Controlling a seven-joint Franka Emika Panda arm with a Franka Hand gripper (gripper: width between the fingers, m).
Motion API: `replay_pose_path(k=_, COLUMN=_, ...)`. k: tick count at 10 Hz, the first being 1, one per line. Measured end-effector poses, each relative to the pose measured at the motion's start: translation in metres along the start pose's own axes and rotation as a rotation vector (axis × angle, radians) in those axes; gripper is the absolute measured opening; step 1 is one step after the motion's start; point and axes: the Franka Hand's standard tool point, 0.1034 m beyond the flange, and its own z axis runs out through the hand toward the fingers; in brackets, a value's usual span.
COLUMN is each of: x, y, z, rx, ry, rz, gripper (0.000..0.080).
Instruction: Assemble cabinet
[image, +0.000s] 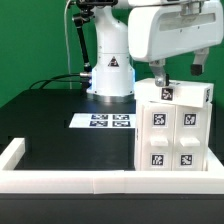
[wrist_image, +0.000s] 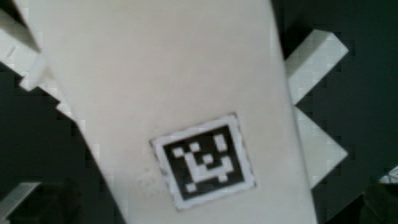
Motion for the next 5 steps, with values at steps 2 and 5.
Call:
replay_pose_path(k=2, x=-0.007, y=0.005, z=0.01, rx=0.011, ry=-0.013, rz=-0.071, gripper=0.0797)
replay_pose_path(k=5, x=-0.01, y=0.005, z=0.016, rx=0.017, ry=-0.019, rz=-0.066, gripper=0.0797)
